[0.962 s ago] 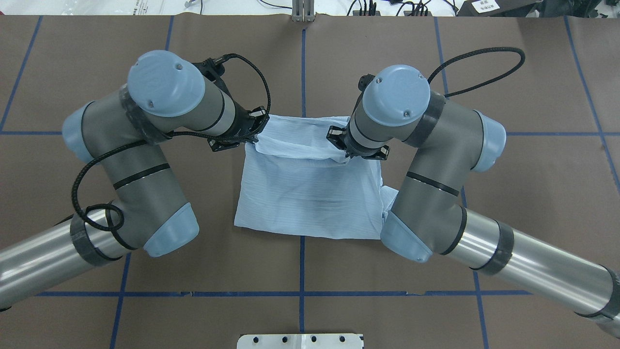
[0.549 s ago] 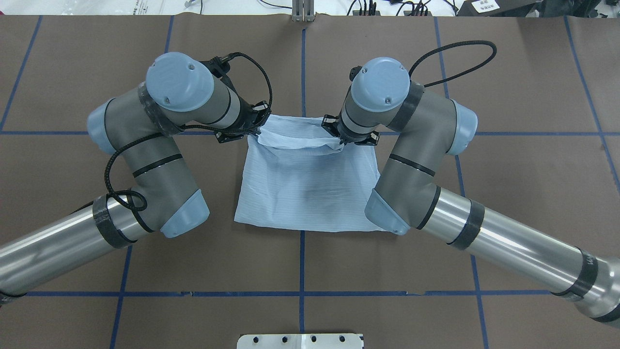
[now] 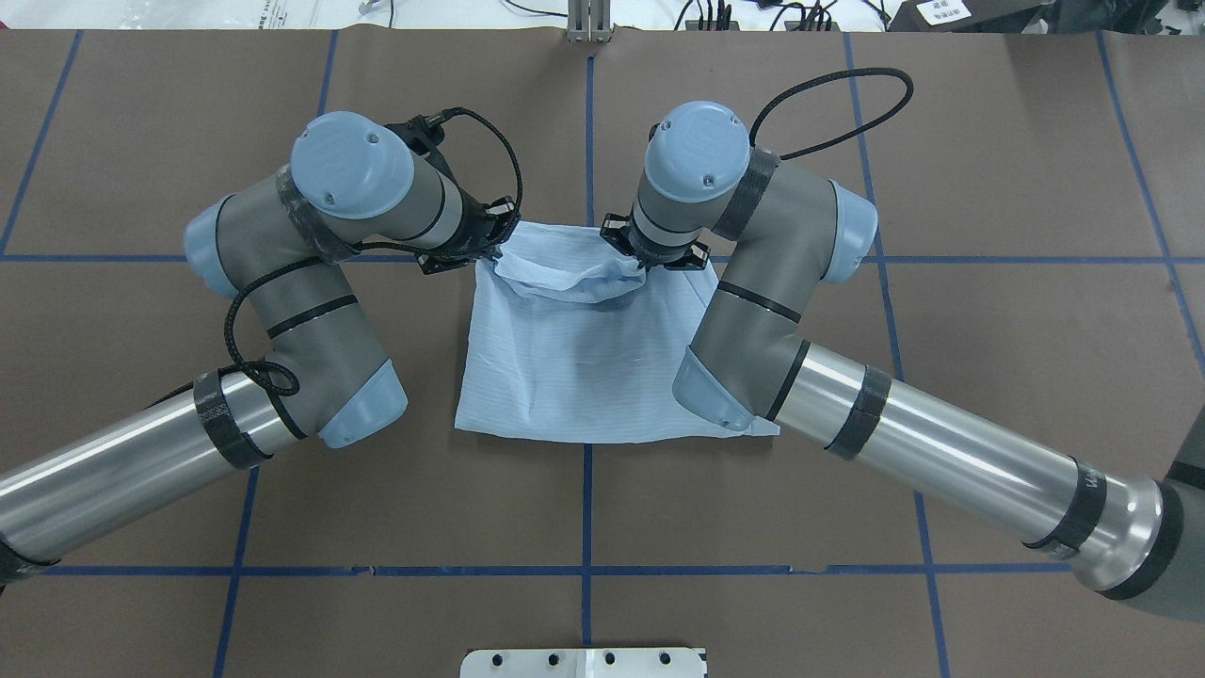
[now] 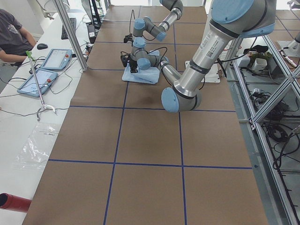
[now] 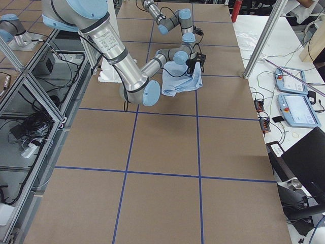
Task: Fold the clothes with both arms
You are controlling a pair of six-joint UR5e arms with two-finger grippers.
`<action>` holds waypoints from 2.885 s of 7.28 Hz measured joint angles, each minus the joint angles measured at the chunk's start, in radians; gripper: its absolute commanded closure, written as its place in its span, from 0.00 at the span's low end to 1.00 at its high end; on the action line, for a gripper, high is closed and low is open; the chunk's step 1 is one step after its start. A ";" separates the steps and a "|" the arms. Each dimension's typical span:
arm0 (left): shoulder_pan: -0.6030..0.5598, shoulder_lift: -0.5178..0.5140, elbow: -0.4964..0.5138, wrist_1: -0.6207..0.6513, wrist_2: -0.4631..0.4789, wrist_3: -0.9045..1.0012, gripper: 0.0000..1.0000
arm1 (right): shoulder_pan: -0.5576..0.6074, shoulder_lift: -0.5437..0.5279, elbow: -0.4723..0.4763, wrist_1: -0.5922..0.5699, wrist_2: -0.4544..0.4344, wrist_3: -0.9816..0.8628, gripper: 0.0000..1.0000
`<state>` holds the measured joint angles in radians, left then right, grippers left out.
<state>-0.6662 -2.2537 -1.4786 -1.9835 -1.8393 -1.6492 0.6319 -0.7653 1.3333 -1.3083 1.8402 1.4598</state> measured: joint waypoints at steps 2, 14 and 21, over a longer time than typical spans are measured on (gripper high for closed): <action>-0.008 0.000 0.019 -0.009 0.000 0.012 1.00 | 0.011 0.004 -0.047 0.062 0.001 -0.007 1.00; -0.283 0.379 -0.252 -0.026 -0.165 0.642 0.00 | 0.409 -0.301 0.141 -0.066 0.251 -0.736 0.00; -0.909 0.823 -0.165 -0.051 -0.360 1.748 0.00 | 0.830 -0.906 0.402 -0.112 0.503 -1.436 0.00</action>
<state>-1.5757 -1.4307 -1.6437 -2.0342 -2.1995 0.0986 1.4622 -1.6710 1.7350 -1.4207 2.3429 0.0242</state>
